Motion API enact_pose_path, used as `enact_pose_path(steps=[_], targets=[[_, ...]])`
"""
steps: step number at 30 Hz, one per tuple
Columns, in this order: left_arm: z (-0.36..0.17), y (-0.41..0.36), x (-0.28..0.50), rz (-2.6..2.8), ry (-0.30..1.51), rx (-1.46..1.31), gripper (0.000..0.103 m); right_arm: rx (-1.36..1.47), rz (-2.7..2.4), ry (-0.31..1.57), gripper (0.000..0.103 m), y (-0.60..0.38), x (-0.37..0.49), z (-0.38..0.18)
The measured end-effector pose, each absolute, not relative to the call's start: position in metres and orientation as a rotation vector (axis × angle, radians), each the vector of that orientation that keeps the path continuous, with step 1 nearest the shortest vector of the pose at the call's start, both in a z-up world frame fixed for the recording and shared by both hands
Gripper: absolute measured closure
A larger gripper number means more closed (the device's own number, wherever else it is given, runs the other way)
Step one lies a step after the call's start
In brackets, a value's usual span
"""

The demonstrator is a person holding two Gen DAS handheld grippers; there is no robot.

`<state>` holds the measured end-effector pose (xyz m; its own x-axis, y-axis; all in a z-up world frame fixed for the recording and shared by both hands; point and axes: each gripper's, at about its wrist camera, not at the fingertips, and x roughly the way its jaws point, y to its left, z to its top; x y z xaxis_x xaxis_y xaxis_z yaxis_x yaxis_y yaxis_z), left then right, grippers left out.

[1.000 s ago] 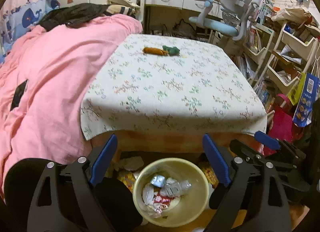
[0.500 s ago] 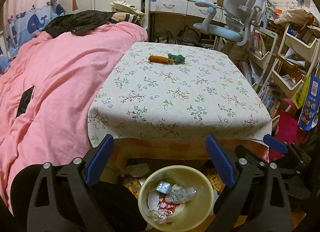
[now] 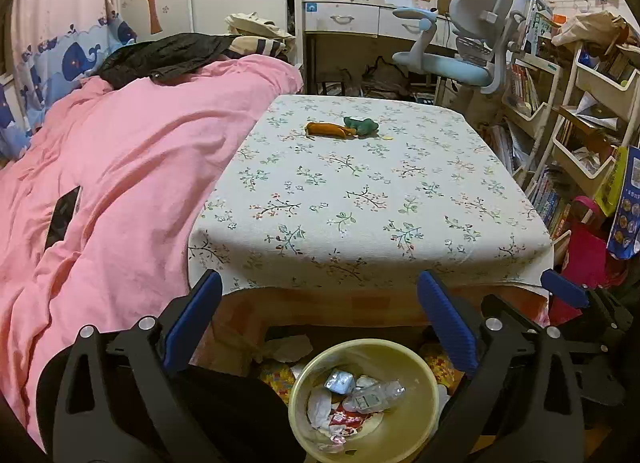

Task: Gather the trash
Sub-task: 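Move both grippers back to the table toward the orange stick and green plush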

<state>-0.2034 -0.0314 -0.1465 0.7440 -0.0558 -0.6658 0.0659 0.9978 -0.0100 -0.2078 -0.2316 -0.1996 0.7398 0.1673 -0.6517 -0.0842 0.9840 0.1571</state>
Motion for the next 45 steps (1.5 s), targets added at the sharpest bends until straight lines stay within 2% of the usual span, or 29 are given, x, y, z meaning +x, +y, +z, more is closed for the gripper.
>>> enact_pose_path(steps=[29,45], targets=[[-0.133,-0.036,-0.174,-0.045,0.689,0.055,0.007,0.088,0.129,0.663,0.008,-0.237,-0.176,-0.175],[-0.124,-0.017,-0.081,0.012,0.666,0.038,0.007,-0.014,0.122,0.634,0.008,-0.240,-0.097,-0.146]])
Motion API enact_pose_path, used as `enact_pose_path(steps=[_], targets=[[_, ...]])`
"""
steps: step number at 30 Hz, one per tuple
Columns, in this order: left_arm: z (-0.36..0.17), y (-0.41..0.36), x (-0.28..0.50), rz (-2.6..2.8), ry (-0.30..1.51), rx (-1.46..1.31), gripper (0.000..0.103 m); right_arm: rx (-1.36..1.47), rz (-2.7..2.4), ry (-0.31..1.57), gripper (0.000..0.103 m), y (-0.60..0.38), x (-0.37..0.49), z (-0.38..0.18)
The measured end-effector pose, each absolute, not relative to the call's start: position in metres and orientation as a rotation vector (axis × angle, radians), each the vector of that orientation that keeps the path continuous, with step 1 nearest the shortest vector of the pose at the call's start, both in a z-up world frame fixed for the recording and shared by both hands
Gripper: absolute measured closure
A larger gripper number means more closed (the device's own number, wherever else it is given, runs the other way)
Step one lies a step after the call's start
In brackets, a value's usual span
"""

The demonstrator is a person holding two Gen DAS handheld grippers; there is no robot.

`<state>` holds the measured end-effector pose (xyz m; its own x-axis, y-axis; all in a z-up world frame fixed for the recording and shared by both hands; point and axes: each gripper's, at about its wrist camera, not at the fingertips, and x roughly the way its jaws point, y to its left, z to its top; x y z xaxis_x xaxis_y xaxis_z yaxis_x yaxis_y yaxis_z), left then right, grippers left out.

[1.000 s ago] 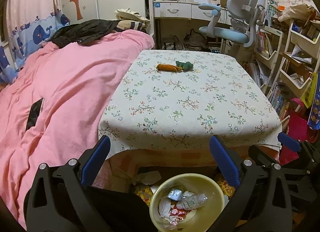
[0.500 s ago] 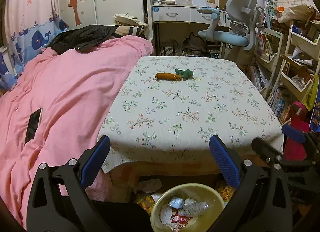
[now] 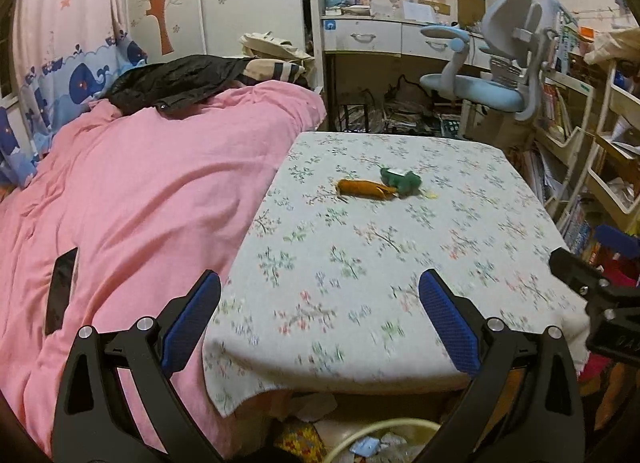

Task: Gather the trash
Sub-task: 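Move both grippers back to the table toward the orange stick and green plush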

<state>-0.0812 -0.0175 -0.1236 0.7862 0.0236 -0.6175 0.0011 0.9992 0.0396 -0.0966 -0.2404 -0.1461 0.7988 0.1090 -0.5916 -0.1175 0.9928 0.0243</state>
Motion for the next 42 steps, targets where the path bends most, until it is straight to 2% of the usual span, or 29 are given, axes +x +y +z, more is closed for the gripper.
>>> enact_pose_path(steps=[13,37,42], targets=[[-0.135,-0.011,0.000,0.034,0.706,-0.005,0.007,-0.008,0.147,0.704,0.008,-0.239,-0.038,-0.159],[-0.150,-0.012,0.026,0.014,0.740,-0.034,0.007,-0.010,0.186,0.770,0.008,-0.229,-0.012,-0.172],[-0.156,-0.010,0.052,-0.018,0.768,-0.001,0.007,0.001,0.173,0.792,0.008,-0.234,0.002,-0.178]])
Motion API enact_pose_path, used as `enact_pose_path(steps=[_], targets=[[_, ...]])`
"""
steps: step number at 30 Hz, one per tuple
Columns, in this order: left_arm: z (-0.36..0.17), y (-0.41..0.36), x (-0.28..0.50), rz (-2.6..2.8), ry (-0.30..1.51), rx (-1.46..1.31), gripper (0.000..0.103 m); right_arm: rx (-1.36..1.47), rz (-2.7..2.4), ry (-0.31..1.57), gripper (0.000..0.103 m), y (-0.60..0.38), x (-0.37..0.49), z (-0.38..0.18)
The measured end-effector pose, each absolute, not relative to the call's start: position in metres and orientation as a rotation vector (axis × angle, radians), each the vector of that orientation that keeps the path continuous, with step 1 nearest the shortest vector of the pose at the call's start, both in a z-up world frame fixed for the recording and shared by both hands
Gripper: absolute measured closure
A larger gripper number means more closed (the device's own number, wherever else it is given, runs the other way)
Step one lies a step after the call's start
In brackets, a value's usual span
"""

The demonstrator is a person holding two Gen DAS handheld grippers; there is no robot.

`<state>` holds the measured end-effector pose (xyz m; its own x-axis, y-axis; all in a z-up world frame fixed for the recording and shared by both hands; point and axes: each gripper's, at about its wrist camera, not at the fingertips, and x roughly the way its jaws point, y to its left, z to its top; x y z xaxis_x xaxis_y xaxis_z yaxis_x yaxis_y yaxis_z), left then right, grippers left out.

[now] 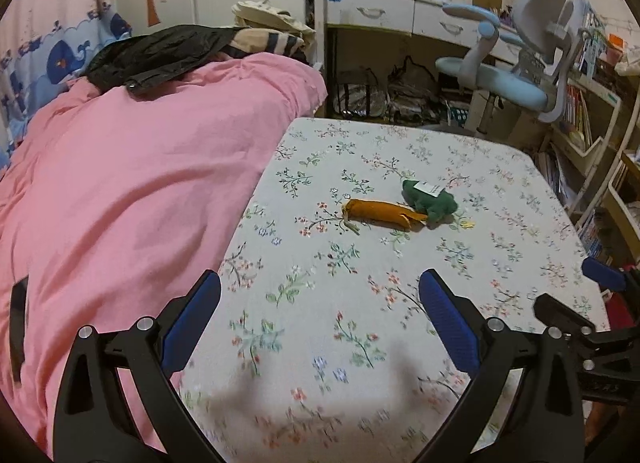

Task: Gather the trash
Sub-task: 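Move both grippers back to the table toward the orange stick and green plush, then grasp the orange stick with the left gripper while the right gripper grasps the green plush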

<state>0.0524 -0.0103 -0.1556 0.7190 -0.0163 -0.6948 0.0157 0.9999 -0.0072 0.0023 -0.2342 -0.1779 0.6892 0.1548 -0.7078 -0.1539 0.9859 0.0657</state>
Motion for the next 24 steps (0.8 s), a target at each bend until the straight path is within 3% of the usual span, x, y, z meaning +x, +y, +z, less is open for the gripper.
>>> enact_pose_path(steps=[6,12,16,19,24], targets=[[-0.178,-0.013,0.099,-0.133,0.848,0.093,0.007,0.048,0.148,0.816,0.008,-0.248,0.023,-0.185],[-0.184,-0.053,0.133,-0.344,0.797,0.340,0.009,0.071,0.157,0.820,0.008,-0.256,0.043,-0.187],[-0.199,-0.072,0.161,-0.442,0.827,0.492,0.026,0.087,0.156,0.828,0.008,-0.262,0.061,-0.191],[-0.208,-0.075,0.180,-0.494,0.863,0.498,0.044,0.110,0.158,0.836,0.008,-0.264,0.079,-0.195],[-0.217,-0.081,0.191,-0.606,0.876,0.511,0.063,0.103,0.178,0.845,0.008,-0.252,0.112,-0.202]])
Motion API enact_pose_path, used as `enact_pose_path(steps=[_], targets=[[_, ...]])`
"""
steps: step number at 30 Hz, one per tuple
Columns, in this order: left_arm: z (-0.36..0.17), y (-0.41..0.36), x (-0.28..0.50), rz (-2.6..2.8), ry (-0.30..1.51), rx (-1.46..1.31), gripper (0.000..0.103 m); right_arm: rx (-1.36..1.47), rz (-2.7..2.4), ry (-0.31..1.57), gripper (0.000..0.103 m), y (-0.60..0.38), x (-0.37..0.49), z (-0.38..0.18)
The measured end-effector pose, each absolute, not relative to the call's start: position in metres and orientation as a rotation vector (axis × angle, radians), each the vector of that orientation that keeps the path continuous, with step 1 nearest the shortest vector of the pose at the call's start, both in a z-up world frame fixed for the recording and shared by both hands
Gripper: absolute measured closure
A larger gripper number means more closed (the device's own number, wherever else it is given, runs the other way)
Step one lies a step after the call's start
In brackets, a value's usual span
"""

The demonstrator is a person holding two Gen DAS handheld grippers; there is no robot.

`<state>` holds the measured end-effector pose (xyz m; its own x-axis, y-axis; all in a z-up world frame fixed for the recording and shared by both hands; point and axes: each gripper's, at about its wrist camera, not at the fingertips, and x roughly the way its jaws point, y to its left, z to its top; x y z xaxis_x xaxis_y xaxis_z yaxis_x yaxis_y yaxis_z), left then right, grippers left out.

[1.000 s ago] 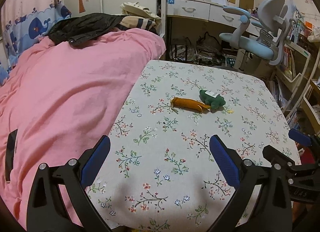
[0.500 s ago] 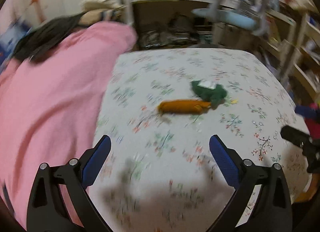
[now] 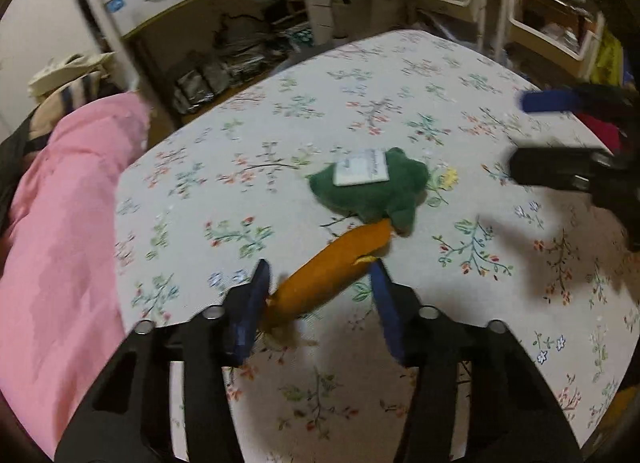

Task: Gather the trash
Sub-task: 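Grasp the orange stick with the left gripper while the right gripper grasps the green plush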

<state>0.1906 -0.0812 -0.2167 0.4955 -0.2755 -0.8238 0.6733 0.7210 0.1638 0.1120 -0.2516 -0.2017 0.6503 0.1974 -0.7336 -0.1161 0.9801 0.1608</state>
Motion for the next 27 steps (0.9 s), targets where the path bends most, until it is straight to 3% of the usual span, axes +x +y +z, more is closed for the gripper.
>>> enact_pose_path(steps=[7,12,16,19,20,22,23,25,27], targets=[[-0.213,-0.068,0.182,-0.610,0.942,0.440,0.089,0.087,0.219,0.860,0.011,-0.227,0.149,-0.210],[-0.208,-0.044,0.162,-0.583,0.979,0.378,0.090,0.072,0.256,0.905,0.027,-0.211,0.165,-0.219],[-0.212,-0.034,0.157,-0.582,1.000,0.358,0.085,0.058,0.286,0.936,0.031,-0.205,0.166,-0.226],[-0.214,-0.045,0.160,-0.561,0.973,0.406,0.071,0.054,0.320,0.939,0.049,-0.204,0.163,-0.225],[-0.214,-0.049,0.161,-0.558,0.971,0.410,0.070,0.056,0.336,0.939,0.059,-0.203,0.162,-0.224],[-0.220,-0.058,0.165,-0.542,0.987,0.428,0.070,0.045,0.340,0.934,0.064,-0.200,0.161,-0.221],[-0.221,-0.060,0.166,-0.535,0.984,0.430,0.071,0.052,0.343,0.933,0.067,-0.202,0.160,-0.219],[-0.219,-0.058,0.167,-0.531,1.004,0.383,0.086,0.079,0.352,0.937,0.069,-0.204,0.159,-0.218],[-0.216,-0.055,0.164,-0.498,0.999,0.371,0.088,0.106,0.359,0.934,0.069,-0.210,0.153,-0.214]])
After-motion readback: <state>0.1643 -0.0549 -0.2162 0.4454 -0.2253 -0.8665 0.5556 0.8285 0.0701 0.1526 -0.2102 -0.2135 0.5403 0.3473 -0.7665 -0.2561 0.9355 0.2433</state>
